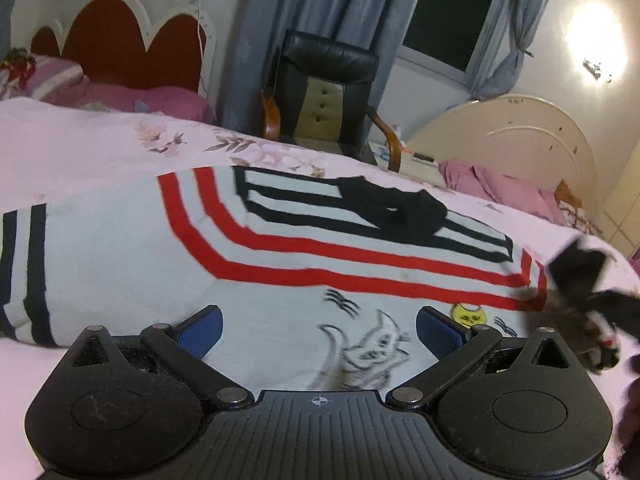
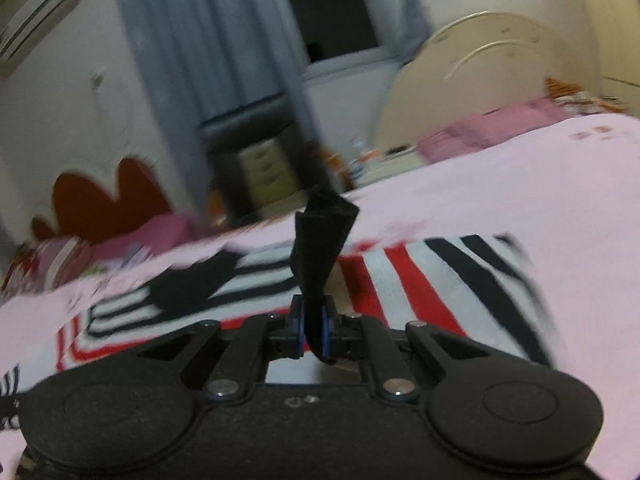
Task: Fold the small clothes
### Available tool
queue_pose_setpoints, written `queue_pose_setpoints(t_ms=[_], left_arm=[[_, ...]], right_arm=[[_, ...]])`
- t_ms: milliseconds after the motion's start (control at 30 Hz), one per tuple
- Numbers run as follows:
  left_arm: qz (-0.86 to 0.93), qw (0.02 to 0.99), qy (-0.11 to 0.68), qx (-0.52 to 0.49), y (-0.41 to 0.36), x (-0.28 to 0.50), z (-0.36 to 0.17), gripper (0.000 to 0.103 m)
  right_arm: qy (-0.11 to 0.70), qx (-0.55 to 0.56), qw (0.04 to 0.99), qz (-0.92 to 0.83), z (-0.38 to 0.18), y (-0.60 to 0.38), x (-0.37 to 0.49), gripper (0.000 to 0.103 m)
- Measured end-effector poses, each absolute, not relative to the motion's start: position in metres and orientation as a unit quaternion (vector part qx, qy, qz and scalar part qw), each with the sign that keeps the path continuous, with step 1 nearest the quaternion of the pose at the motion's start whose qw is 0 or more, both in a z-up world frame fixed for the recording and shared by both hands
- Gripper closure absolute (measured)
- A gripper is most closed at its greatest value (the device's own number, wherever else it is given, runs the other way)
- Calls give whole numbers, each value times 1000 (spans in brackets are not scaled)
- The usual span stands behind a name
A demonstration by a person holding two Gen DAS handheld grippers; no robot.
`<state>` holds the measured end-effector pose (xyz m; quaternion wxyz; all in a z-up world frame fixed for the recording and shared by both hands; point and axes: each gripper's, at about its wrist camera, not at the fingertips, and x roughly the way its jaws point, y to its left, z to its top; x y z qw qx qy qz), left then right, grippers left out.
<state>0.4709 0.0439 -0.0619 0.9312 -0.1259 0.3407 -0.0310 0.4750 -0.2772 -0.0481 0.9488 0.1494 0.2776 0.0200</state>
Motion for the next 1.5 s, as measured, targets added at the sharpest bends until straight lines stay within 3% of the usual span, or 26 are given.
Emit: queue_pose_setpoints(t_ms=[233, 300, 333, 533, 567, 600, 800, 833, 867, 933, 967, 1100, 1233, 1500], left_arm=[[-69, 921, 348, -163, 77, 489, -72, 1], [-84, 915, 353, -176, 77, 493, -76, 29], [-95, 910, 357, -186, 76, 496, -78, 30], [-168, 887, 366, -226, 40, 515, -82, 29], [-183, 877, 377, -235, 31, 520, -85, 21], [-194, 868, 386, -246, 20, 526, -89, 12], [-217, 837, 414, -285, -27, 551, -113, 14], [-215, 833, 420, -287, -33, 555, -119, 18], [-209, 839, 422, -273, -41, 559, -123, 33], [-195, 860, 416, -223, -54, 562, -119, 84], [-192, 860, 423, -212, -56, 566, -119, 98], [-183, 890, 381, -170, -49, 565, -93, 98], [-171, 901, 371, -145, -27, 569, -77, 98], [-138, 908, 374, -131, 19, 566, -87, 98]], right_arm=[[325, 90, 940, 58, -81, -187, 501, 94], [334, 70, 938, 55, -91, -176, 501, 92], [327, 57, 942, 55, -92, -174, 498, 90], [296, 43, 953, 49, -75, -189, 463, 60], [292, 50, 954, 41, -73, -198, 454, 55], [290, 59, 955, 32, -70, -208, 445, 55], [293, 105, 950, -8, -65, -255, 407, 55], [291, 108, 951, -14, -64, -262, 401, 55], [291, 112, 950, -19, -65, -264, 400, 55], [291, 131, 947, -28, -66, -276, 395, 55], [291, 148, 945, -32, -66, -283, 394, 55], [288, 239, 927, -33, -70, -313, 397, 54], [280, 340, 897, -18, -78, -340, 403, 46], [264, 500, 825, 26, -104, -366, 431, 44]])
